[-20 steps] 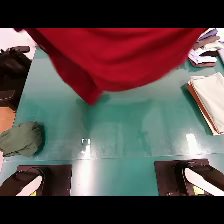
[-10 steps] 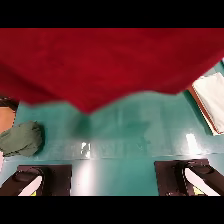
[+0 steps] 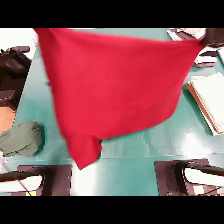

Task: Fold the shirts.

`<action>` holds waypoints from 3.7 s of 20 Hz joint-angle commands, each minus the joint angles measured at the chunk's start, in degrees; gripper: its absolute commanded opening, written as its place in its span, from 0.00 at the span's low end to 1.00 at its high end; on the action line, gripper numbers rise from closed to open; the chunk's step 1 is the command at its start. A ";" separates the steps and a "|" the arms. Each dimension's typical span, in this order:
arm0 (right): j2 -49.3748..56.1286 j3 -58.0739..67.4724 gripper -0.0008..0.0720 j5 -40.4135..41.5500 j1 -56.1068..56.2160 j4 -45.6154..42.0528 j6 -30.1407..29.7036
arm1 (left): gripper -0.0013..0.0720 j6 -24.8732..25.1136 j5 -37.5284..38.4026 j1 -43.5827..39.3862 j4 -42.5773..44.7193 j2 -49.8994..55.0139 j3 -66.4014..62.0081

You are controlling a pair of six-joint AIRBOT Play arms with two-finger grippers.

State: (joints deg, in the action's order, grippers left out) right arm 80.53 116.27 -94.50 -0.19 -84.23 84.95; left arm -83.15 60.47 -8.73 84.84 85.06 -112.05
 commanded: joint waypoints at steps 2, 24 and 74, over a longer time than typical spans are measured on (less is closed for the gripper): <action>15.76 0.07 0.03 0.55 -0.61 0.09 0.07 | 0.07 -0.85 0.42 0.09 -2.69 16.72 0.63; -15.58 -44.87 0.61 19.80 -8.00 17.22 -4.50 | 0.85 -8.33 7.37 10.38 -15.87 -29.09 72.61; -35.93 -37.51 0.03 33.79 -22.99 34.53 -13.66 | 0.07 -5.07 -4.02 -0.39 -17.46 -44.44 18.84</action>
State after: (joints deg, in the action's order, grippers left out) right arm 51.16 65.43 -59.96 -22.04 -49.98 71.46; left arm -88.07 56.16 -9.15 64.75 43.48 -76.53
